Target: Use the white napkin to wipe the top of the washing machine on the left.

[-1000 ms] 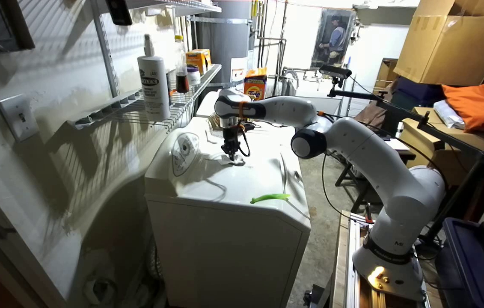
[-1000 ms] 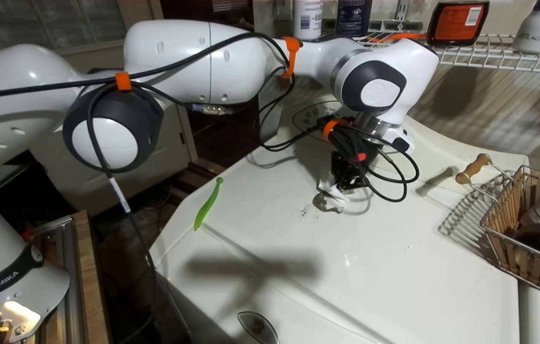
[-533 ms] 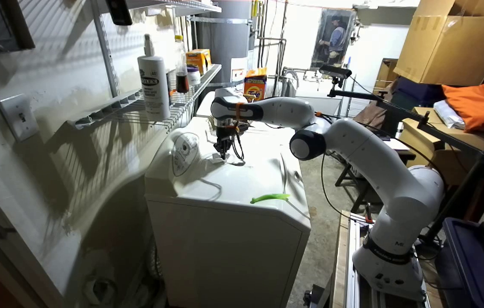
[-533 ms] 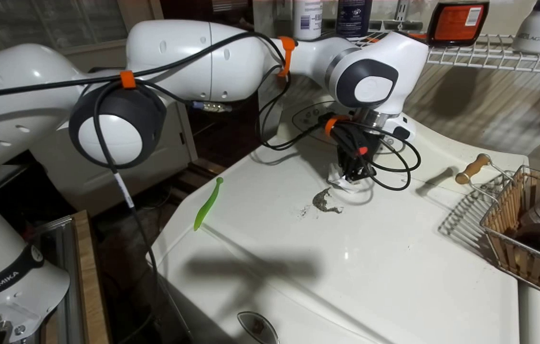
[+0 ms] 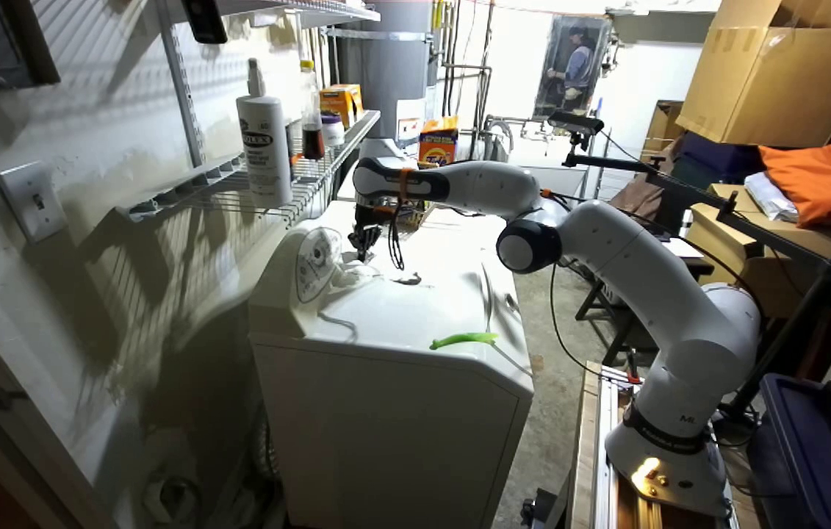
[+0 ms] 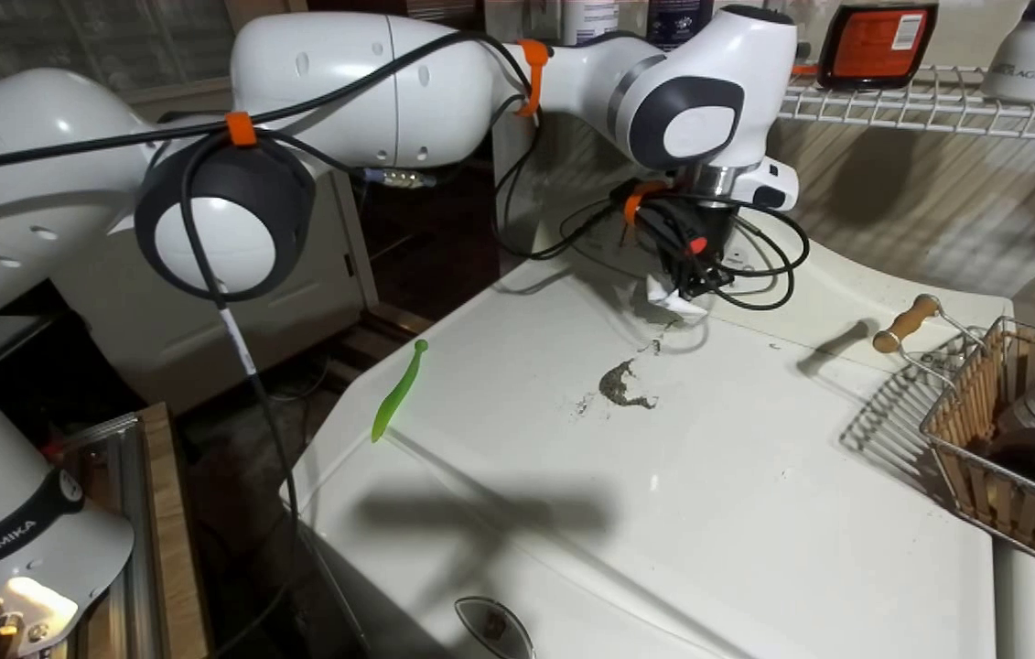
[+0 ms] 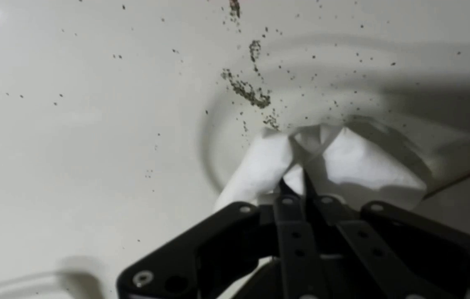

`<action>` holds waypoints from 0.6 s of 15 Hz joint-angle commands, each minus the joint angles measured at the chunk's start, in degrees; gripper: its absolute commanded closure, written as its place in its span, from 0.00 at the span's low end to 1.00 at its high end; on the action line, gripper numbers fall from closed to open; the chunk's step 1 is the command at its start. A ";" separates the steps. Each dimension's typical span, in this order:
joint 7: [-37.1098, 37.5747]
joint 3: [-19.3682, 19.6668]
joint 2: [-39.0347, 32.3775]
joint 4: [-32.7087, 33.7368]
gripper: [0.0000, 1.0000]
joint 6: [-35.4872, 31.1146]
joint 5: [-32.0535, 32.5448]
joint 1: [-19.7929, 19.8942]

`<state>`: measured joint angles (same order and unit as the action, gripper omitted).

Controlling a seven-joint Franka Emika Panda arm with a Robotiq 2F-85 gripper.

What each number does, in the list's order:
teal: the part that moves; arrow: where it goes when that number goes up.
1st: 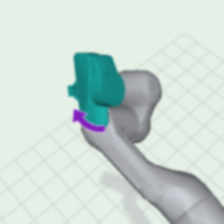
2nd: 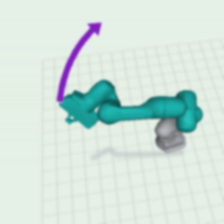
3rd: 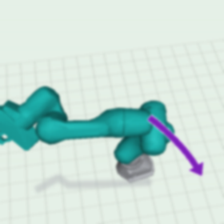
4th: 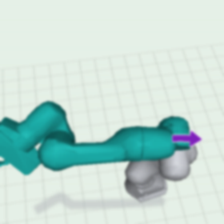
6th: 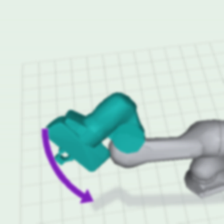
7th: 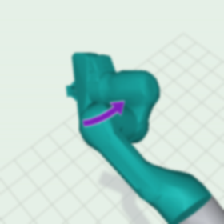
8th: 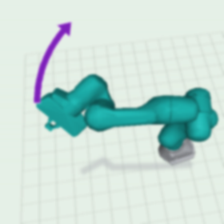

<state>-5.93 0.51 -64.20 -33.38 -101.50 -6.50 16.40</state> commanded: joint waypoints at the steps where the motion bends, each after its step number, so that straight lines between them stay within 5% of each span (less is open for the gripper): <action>1: -5.38 -2.35 -0.97 -0.47 0.99 -4.49 -1.17 0.38; 9: -19.46 -7.88 -5.82 -1.19 0.99 -16.74 -2.52 2.42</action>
<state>-20.52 -4.57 -68.77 -34.29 -115.37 -6.77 17.52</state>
